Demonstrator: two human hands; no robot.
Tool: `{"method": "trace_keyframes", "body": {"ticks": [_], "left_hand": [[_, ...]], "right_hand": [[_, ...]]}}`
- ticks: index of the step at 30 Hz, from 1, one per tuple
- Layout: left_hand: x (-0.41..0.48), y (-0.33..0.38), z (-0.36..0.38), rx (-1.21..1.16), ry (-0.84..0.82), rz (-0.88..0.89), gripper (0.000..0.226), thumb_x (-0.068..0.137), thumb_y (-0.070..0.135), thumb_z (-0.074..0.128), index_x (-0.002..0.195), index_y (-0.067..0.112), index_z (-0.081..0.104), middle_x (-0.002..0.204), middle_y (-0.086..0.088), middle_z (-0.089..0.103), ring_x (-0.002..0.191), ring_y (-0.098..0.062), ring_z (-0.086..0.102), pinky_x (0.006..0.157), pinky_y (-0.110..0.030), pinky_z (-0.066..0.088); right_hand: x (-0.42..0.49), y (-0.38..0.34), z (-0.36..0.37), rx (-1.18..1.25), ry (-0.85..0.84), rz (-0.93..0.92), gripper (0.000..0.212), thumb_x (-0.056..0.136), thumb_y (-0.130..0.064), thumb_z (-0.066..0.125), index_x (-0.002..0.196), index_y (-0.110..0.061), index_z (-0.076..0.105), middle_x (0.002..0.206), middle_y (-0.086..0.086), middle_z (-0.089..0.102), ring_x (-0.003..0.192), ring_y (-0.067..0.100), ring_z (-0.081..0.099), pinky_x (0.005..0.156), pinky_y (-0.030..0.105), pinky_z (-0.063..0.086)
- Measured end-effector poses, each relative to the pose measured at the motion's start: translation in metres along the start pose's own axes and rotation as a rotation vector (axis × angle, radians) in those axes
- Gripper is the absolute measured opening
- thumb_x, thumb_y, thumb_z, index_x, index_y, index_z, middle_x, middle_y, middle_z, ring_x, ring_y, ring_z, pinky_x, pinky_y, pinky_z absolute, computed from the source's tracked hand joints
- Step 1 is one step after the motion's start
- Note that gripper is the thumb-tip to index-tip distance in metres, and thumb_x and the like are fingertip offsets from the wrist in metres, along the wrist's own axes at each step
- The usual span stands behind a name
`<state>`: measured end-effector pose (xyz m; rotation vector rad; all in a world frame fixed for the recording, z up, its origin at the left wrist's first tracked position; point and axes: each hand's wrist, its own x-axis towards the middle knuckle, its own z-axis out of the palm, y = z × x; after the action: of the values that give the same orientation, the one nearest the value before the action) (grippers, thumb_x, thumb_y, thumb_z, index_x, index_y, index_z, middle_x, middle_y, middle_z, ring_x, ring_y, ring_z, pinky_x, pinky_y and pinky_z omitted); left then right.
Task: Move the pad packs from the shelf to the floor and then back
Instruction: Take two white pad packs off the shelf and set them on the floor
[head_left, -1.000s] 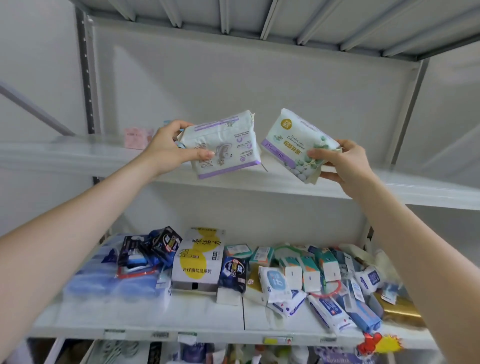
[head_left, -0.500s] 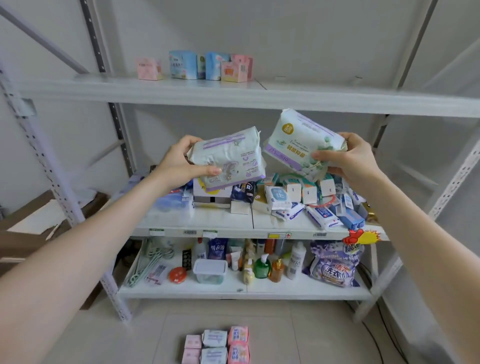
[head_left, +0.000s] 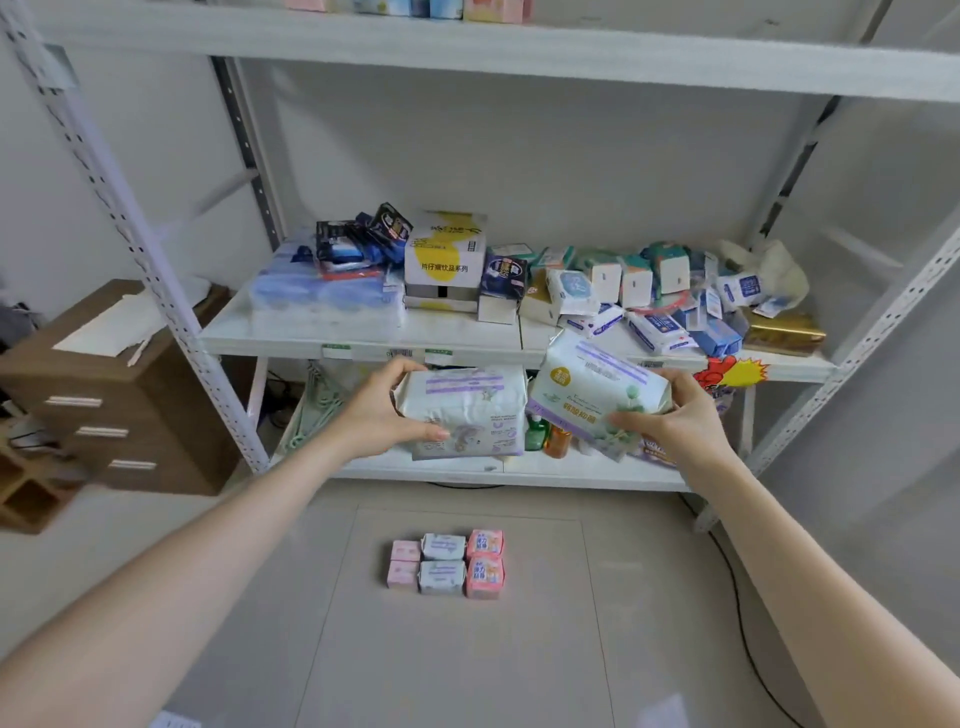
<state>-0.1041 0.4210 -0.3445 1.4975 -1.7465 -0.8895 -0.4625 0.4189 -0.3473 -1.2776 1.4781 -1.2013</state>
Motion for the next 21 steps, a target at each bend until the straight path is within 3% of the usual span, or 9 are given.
{"method": "trace_keyframes", "body": {"ticks": [6,10,21], "left_hand": [[-0.025,-0.067,0.039,0.024,-0.035,-0.139,0.073,0.055,0.027,0.094,0.116,0.024,0.053,0.115,0.006,0.061,0.108,-0.013,0.059,0.094,-0.038,0.050],[-0.039,-0.113,0.062,-0.013,-0.053,-0.219,0.069,0.056,0.024,0.094,0.113,0.024,0.055,0.108,0.009,0.066,0.103,-0.011,0.063,0.089,-0.034,0.052],[-0.040,-0.256,0.098,0.010,-0.174,-0.428,0.065,0.055,0.026,0.094,0.107,0.026,0.055,0.101,0.009,0.066,0.095,-0.008,0.061,0.072,-0.021,0.046]], "right_hand": [[-0.016,0.075,0.021,-0.009,-0.088,0.129,0.065,0.053,-0.002,0.091,0.105,-0.017,0.055,0.100,0.004,0.072,0.081,0.012,0.072,0.056,0.023,0.056],[-0.024,0.121,0.041,0.003,-0.143,0.226,0.068,0.052,0.002,0.091,0.107,-0.016,0.054,0.103,0.005,0.071,0.093,0.021,0.070,0.062,0.029,0.058],[-0.051,0.250,0.121,-0.059,-0.148,0.447,0.067,0.052,0.006,0.090,0.104,-0.018,0.055,0.103,0.009,0.069,0.096,0.026,0.067,0.075,0.043,0.059]]}}
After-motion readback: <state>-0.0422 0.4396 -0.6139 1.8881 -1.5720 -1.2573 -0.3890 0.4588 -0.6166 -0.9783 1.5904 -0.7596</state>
